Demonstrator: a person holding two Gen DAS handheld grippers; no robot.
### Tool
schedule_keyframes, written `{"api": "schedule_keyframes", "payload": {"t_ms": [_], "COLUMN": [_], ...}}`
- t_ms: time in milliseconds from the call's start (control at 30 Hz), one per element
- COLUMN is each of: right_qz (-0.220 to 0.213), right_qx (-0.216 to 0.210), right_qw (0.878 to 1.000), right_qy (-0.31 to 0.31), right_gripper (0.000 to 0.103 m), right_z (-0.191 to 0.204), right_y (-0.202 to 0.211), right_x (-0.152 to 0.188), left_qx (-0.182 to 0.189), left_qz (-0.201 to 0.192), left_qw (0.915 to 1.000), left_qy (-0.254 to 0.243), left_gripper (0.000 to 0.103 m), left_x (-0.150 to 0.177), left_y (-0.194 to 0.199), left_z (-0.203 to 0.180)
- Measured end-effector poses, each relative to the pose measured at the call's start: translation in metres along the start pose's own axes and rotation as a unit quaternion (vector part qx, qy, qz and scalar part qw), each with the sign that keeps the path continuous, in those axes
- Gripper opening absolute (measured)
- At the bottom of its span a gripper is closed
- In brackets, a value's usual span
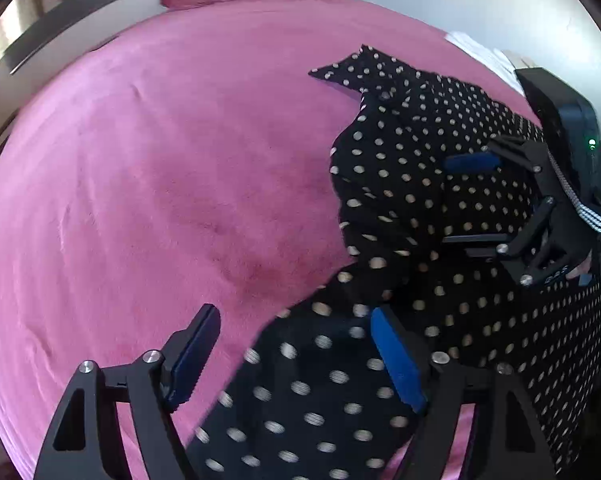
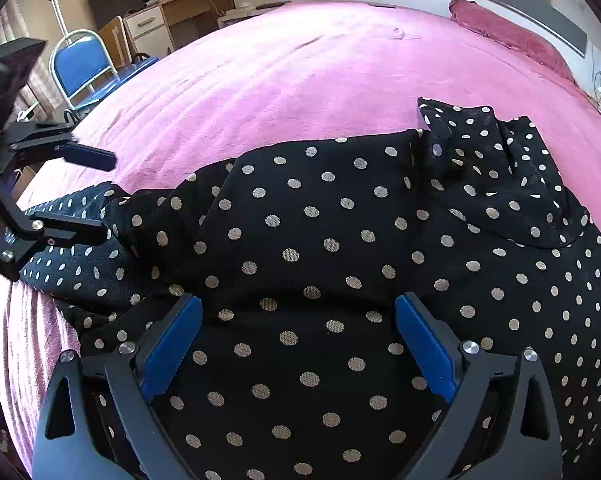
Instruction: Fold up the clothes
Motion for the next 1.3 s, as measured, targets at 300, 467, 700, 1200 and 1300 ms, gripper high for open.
{"api": "schedule_keyframes", "payload": {"t_ms": [300,467,700,1200,1300], "right_qz": [-0.015,-0.018,-0.019,-0.022,-0.022], "right_qx": [-0.004,-0.004,-0.007,-0.009,-0.008], "right_qw": [1.000,1.000,1.000,1.000,1.000], "right_qy": [0.004,0.006,0.006,0.006,0.007], "right_gripper": [0.102,0.103,0.103,0.103,0.103], "right_z": [0.002,0.002,0.004,0.004,0.005], "right_y": [0.002,0.002,-0.001,-0.002,-0.002], "right_x": [0.009,0.011,0.006,0.007,0.007], "left_qx": [0.083,0.024,-0.003,0.030,-0.018], "left_qz": [0.025,-0.011,0.002,-0.036,-0.063], "left_qw": [0.9962,0.9995,0.9967,0.9913,0.9816], "left_qy": [0.002,0.019,0.081,0.123,0.179], "left_gripper": [0.006,0.005,0.025,0.045,0.040], "left_x": [0.000,0.007,0.026,-0.001,0.004], "left_y": [-0.009,0.010,0.015,0.003,0.001], "left_z": [0.007,0.015,0.020,-0.031,-0.015]}}
Point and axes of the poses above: each gripper's, at about its wrist camera, not at the fingertips, and y roughly against the way its jaws point, z to its left, x to its underside, the point moved 3 cm from there along -y, roughly the way its jaws point, and after that the axes turned 3 degrees about x, right-handed, at the moved point
